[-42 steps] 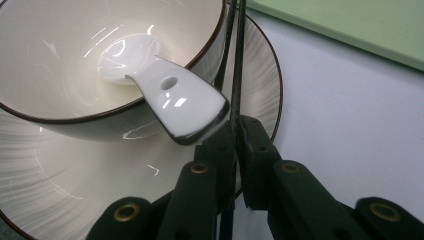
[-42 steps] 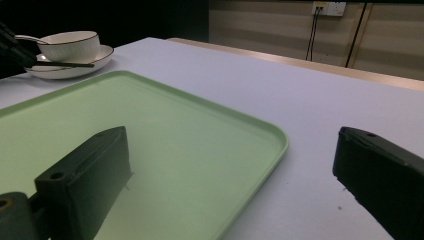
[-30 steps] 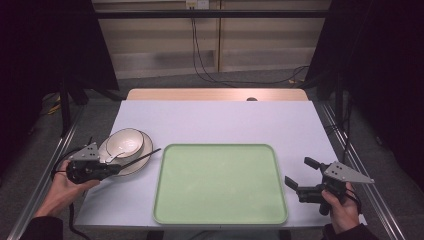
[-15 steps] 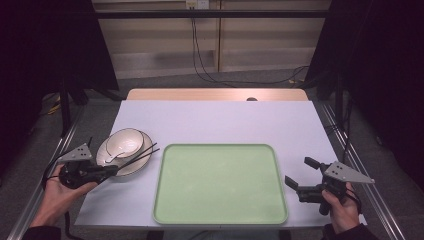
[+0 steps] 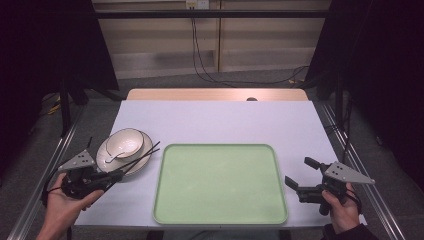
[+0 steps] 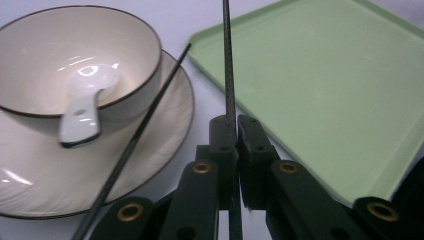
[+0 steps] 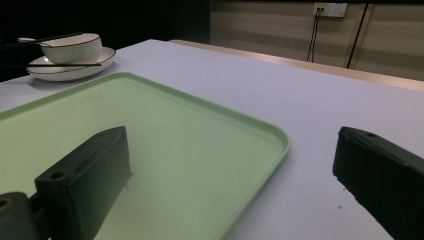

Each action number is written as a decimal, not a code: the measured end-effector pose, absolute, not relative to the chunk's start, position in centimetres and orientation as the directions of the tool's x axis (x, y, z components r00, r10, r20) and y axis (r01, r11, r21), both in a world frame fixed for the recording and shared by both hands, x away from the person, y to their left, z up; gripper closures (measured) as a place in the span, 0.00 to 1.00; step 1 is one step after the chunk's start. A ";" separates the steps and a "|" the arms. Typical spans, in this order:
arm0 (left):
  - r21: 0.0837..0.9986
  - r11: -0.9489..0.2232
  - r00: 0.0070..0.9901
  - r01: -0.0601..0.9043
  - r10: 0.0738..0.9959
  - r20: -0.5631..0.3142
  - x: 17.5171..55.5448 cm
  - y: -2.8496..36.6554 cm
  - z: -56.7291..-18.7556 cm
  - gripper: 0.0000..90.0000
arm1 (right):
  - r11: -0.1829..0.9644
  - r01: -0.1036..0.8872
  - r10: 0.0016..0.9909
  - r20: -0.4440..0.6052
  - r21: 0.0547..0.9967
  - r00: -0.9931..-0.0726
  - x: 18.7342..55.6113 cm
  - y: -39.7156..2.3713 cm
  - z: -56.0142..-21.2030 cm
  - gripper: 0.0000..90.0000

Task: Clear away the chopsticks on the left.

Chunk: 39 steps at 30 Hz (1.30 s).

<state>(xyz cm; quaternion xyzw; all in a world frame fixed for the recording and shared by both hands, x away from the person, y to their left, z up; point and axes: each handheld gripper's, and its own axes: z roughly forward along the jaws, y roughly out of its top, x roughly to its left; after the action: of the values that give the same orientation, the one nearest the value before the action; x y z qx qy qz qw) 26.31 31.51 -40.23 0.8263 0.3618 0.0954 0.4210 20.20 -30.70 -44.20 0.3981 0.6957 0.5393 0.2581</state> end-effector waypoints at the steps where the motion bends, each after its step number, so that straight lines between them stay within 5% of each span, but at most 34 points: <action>1: 0.764 -0.383 0.717 0.519 0.682 -0.145 26.1 31.2 -40.2 0.96 | 0.107 0.275 0.834 0.064 0.955 -0.548 20.2 -30.7 -44.2 0.02; 39: 0.708 -0.178 0.491 0.684 0.830 -0.265 26.1 20.3 -42.0 0.96 | 0.114 0.257 0.831 0.050 0.960 -0.555 20.1 -30.6 -44.1 0.03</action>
<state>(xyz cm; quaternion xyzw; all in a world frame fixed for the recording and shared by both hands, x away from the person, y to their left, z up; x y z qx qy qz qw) 26.12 20.25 -42.00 0.7622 0.4965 0.0902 0.4054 20.12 -30.60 -44.15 0.3899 0.6975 0.5393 0.2659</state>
